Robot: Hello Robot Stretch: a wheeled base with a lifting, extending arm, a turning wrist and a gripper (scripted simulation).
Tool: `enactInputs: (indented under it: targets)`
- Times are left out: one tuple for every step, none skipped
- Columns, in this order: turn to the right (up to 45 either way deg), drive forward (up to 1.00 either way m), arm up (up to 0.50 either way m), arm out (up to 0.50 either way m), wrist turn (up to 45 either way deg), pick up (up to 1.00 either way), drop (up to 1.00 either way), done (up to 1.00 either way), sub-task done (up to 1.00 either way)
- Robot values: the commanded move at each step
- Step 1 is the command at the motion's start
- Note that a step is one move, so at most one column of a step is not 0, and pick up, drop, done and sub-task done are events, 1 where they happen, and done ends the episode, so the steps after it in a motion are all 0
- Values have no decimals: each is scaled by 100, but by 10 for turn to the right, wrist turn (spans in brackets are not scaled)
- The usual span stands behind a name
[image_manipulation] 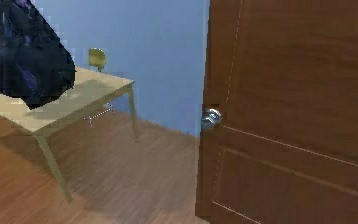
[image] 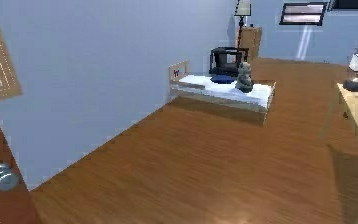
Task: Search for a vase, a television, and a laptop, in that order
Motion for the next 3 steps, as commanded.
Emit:
enactInputs:
  targets:
    - [270,0,0,0,0,0,0,0,0]
    - [0,75,0,0,0,0,0,0,0]
    - [0,100,0,0,0,0,0,0,0]
